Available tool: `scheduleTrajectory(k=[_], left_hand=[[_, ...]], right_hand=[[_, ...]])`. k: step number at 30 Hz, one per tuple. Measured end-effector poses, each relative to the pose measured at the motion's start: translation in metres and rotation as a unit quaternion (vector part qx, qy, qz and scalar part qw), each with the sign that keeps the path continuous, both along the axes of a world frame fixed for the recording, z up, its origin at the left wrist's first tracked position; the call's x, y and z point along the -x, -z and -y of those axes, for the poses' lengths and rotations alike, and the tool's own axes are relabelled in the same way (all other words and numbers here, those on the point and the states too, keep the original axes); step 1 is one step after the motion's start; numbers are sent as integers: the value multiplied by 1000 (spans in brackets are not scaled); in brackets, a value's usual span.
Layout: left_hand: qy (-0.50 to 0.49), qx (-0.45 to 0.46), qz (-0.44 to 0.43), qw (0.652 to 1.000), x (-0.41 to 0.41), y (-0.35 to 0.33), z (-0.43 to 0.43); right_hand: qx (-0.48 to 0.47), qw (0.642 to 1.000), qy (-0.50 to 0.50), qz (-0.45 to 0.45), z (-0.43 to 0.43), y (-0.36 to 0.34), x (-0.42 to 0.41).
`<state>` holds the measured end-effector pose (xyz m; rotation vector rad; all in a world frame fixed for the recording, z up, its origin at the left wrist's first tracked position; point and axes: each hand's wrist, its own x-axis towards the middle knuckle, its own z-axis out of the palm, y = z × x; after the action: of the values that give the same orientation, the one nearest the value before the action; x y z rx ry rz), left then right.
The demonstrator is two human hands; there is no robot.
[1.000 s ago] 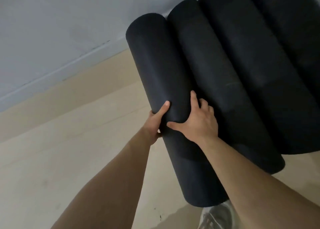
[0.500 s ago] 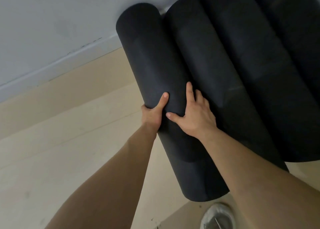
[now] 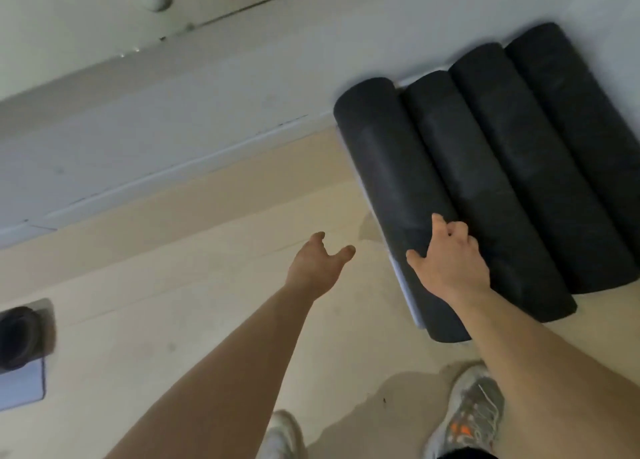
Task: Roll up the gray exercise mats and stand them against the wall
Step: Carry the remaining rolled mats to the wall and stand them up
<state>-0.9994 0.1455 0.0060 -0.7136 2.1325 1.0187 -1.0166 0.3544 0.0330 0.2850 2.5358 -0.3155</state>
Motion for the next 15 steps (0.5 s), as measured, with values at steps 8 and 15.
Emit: scheduleTrajectory(k=[8, 15], left_hand=[[20, 72, -8, 997, -118, -99, 176], [-59, 121, -13, 991, -260, -134, 312]], right_hand=[[70, 995, -67, 17, 195, -96, -80], [123, 975, -175, 55, 349, -115, -186]])
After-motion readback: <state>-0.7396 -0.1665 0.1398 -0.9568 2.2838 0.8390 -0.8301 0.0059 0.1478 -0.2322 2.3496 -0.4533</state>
